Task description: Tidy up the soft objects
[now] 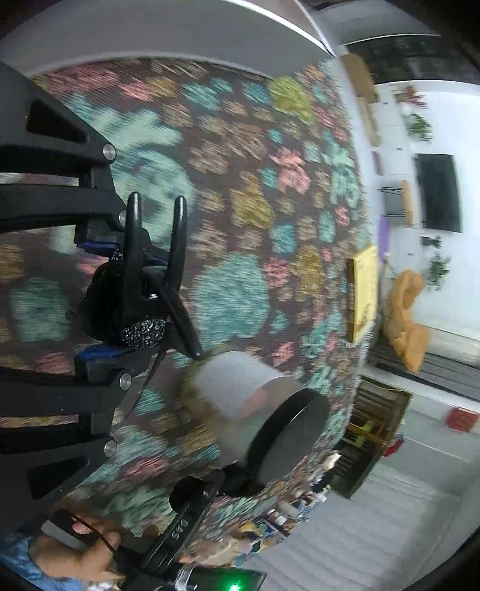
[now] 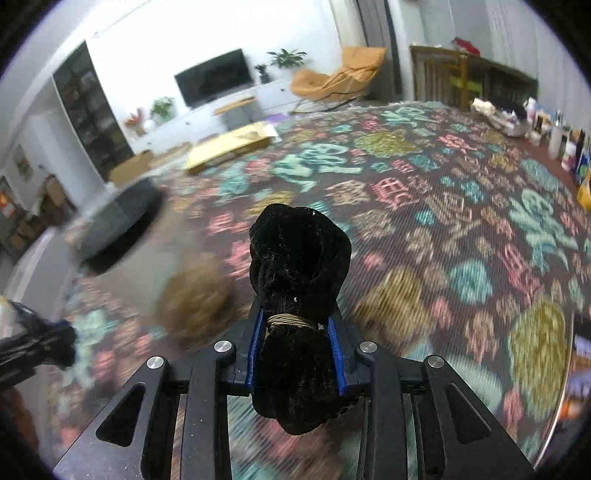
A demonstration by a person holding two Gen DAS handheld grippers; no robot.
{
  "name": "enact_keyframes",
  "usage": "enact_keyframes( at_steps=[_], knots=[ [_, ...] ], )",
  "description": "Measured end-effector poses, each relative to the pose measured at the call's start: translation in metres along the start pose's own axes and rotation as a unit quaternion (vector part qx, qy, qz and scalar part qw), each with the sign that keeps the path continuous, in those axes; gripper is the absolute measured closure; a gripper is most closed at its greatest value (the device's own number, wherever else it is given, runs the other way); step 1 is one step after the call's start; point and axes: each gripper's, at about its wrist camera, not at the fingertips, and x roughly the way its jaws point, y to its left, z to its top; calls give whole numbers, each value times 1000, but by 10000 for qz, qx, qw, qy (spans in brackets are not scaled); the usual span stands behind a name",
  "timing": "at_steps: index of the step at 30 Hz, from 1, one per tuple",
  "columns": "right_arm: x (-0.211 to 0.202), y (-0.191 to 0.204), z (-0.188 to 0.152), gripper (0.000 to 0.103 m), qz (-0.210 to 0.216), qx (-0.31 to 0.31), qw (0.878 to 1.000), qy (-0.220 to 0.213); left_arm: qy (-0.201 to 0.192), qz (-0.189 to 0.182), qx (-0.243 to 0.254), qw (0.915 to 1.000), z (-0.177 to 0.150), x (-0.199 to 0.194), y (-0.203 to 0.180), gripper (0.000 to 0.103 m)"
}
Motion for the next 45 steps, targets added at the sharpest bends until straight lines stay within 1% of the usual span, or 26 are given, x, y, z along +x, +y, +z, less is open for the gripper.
enact_keyframes(
  at_steps=[1,2,3,4,5,6,8,11,13,15,17,18,20,23,26,27,30,32,33,36,38,40,42,44,45],
  knots=[
    [12,2,1,65,-33,-6,10000,45,-19,102,71,9999,1,10,-1,60],
    [23,1,1,59,-74,-2,9999,141,43,196,126,9997,1,19,-2,44],
    [32,0,-2,46,-97,-9,9996,254,147,269,151,9994,0,27,-2,25],
    [36,0,-6,39,-65,-30,9994,337,214,339,151,9991,-2,33,-1,20],
    [35,5,-9,22,-53,-171,9997,146,206,365,150,9990,-6,37,1,19],
    [36,5,-13,17,-150,-240,9994,211,209,356,153,9990,-8,38,2,19],
    [39,12,-15,15,-340,-427,9981,285,264,320,146,9990,-12,41,6,17],
    [46,20,-17,13,-606,-679,9951,380,337,470,154,9982,-18,48,9,16],
    [46,18,-17,13,-605,-668,9952,378,255,621,245,9974,-20,50,8,12],
    [47,13,-17,13,-569,-593,9960,358,181,721,310,9968,-23,53,7,6],
    [48,12,-16,13,-617,-560,9959,355,125,767,410,9961,-25,56,5,2],
    [50,12,-15,13,-636,-558,9958,358,122,776,411,9961,-25,56,5,2],
    [48,12,-17,13,-642,-560,9957,358,103,702,295,9970,-26,52,9,2],
    [49,13,-17,13,-661,-571,9955,364,-51,382,-28,9993,-36,37,22,2],
    [48,13,-17,13,-681,-573,9954,365,-146,137,-220,9996,-38,31,29,0],
    [48,13,-16,13,-687,-575,9953,366,-138,164,-212,9995,-37,32,28,0],
    [50,13,-14,13,-703,-578,9952,370,57,643,100,9979,-32,43,14,0],
    [51,13,-13,13,-704,-573,9952,371,169,824,317,9959,-22,54,8,0],
    [51,12,-13,13,-707,-568,9952,370,171,869,297,9956,-17,58,8,0],
    [51,13,-13,13,-720,-569,9951,372,125,1019,-6,9947,-5,67,17,0],
    [51,13,-13,13,-722,-566,9951,371,110,1088,-16,9940,-4,69,17,0],
    [51,13,-14,13,-732,-554,9951,369,111,1060,-19,9943,-4,68,17,0],
    [51,13,-14,13,-737,-547,9951,366,204,957,42,9952,-2,68,19,0],
    [51,13,-14,13,-738,-547,9951,367,195,725,24,9972,1,66,22,0],
    [51,13,-14,13,-744,-550,9950,367,156,487,-68,9987,4,64,25,0]
  ],
)
